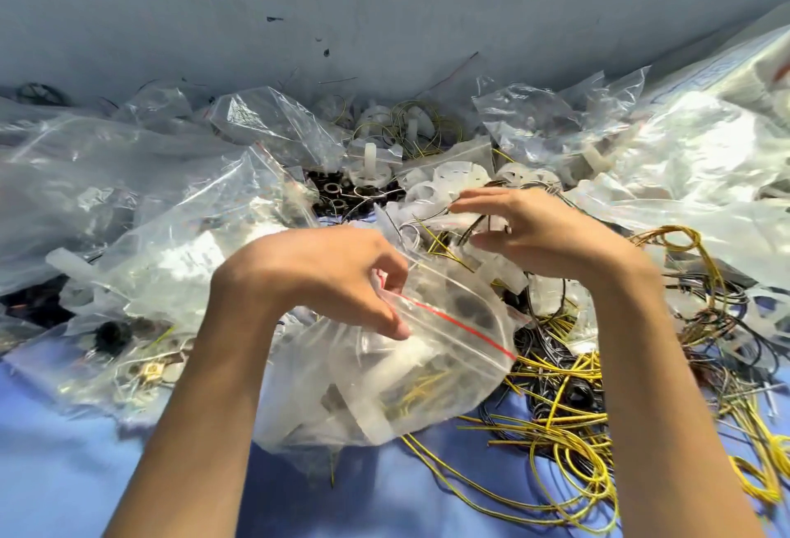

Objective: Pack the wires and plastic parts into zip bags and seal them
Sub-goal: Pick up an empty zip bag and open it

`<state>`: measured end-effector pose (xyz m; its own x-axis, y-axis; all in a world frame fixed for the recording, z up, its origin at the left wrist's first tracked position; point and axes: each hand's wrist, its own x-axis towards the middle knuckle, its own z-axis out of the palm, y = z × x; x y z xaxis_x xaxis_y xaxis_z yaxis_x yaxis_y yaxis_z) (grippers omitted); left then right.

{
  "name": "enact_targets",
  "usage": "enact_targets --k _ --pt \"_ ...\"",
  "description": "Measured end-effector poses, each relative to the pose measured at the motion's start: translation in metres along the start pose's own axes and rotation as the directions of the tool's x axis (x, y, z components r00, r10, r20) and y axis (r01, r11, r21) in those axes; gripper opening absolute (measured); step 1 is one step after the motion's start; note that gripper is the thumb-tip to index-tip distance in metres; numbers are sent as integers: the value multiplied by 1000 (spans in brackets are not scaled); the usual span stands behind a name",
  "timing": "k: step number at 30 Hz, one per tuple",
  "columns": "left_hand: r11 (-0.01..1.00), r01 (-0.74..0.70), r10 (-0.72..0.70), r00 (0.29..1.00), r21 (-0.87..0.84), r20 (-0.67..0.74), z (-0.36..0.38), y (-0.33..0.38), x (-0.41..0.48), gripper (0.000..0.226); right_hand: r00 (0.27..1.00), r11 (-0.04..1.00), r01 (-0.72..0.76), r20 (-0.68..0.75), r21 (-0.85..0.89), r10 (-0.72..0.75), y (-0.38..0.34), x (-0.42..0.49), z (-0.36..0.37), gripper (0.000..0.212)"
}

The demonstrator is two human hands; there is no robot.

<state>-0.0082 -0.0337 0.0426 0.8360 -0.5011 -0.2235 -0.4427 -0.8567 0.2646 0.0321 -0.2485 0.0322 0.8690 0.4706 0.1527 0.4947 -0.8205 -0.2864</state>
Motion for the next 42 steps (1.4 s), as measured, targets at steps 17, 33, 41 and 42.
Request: enact_targets --k 17,33,41,42 --pt "998 66 -67 997 -15 -30 0 -4 -1 31 985 991 -135 109 1 134 9 -2 -1 55" --pt "991 43 -56 993 -128 -101 -9 0 -12 93 825 825 18 -474 564 306 -2 -10 -31 32" --pt "965 -146 25 876 -216 -482 -9 18 -4 78 909 344 263 -351 901 226 -25 -16 -40 32" --pt "967 -162 43 865 -196 -499 -8 20 -2 73 916 300 278 -346 913 204 -28 -17 -41 32"
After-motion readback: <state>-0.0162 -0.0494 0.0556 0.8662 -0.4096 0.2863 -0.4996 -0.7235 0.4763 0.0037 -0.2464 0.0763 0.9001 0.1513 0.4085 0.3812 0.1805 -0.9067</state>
